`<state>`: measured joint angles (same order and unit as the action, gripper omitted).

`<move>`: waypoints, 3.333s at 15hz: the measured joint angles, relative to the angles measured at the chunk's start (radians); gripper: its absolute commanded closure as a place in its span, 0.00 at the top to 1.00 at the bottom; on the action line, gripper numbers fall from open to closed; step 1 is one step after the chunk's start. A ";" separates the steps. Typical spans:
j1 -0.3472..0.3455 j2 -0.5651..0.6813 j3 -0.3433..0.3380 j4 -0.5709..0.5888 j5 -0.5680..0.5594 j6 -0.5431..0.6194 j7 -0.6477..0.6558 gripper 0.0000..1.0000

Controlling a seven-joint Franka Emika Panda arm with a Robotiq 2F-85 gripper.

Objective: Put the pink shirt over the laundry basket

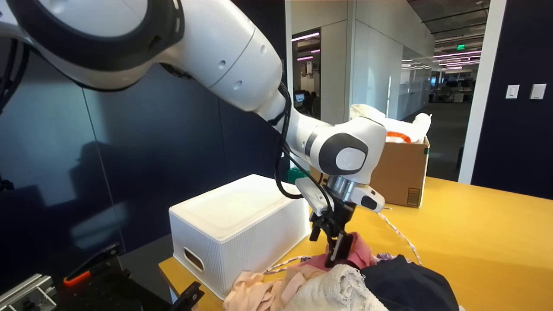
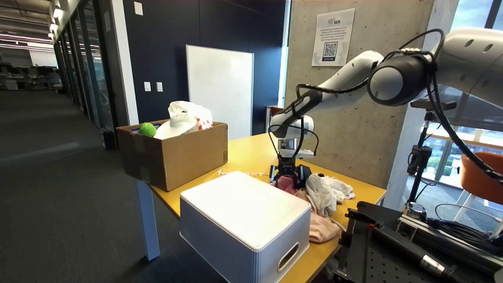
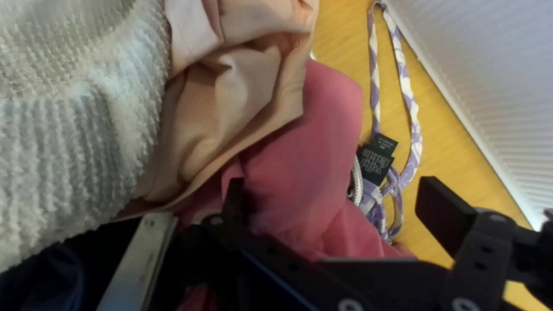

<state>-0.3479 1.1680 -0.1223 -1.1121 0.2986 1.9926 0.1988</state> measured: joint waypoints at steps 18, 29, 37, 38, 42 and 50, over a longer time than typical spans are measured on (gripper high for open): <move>-0.040 0.293 -0.044 0.488 -0.041 -0.251 0.475 0.42; -0.041 0.264 -0.040 0.589 -0.056 -0.266 0.601 0.02; -0.021 0.118 -0.013 0.699 -0.107 -0.279 0.626 0.02; -0.006 0.096 -0.006 0.700 -0.121 -0.279 0.609 0.02; 0.090 0.016 0.004 0.702 -0.176 -0.279 0.548 0.02; 0.337 -0.091 0.048 0.690 -0.210 -0.501 0.449 0.02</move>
<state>-0.0108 1.0766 -0.0747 -0.4220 0.0890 1.4918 0.6476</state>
